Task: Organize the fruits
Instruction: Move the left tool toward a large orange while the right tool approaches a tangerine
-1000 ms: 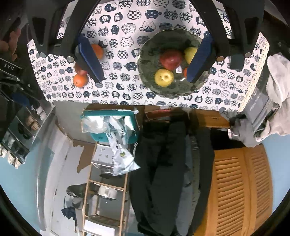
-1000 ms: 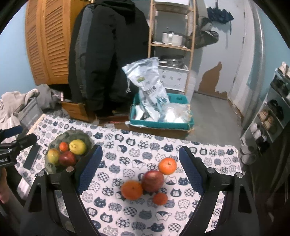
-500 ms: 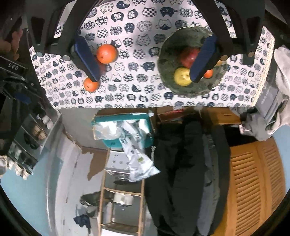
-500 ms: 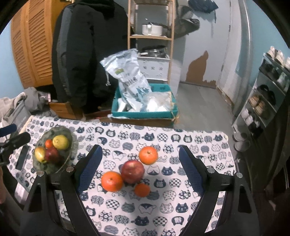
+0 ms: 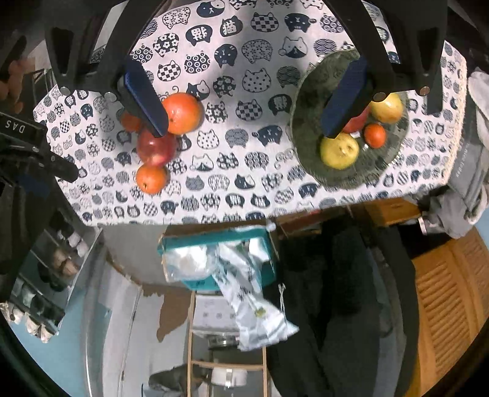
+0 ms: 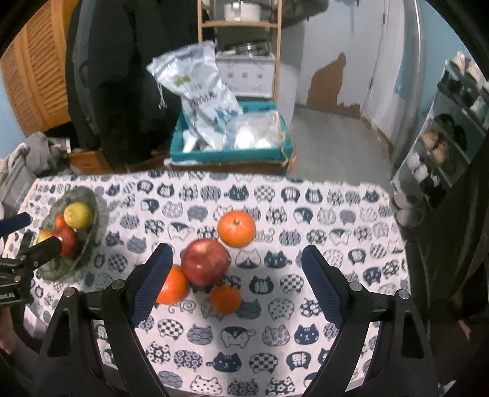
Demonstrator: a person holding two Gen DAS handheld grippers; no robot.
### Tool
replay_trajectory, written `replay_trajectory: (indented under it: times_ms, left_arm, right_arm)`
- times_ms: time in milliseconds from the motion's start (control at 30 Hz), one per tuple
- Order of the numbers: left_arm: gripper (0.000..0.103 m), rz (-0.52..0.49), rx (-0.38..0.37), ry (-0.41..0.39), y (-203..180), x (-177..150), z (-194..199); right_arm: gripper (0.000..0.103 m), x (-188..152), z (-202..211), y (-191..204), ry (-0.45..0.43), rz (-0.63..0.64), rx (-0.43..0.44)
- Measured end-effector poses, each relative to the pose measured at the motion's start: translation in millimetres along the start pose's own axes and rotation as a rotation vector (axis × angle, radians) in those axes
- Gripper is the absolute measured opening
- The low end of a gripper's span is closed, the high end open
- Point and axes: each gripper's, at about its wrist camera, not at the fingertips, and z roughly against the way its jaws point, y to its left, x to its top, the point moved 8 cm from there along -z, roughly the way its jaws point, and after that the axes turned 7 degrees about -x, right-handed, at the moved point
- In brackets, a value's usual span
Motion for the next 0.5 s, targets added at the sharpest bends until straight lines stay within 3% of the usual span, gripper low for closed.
replay_trajectory:
  times_ms: [200,500]
  left_arm:
    - [0.101,0.026,0.005,0.061,0.6,-11.1,-30.7]
    - [0.101,-0.026,0.05,0.142,-7.7,-30.3,-69.7]
  right_arm:
    - [0.086,-19.8,-30.8,-0.1,0.085,0.007,-0.006]
    - [0.086,-54.3,-76.9,6.6,0.221,0.03,-0.004]
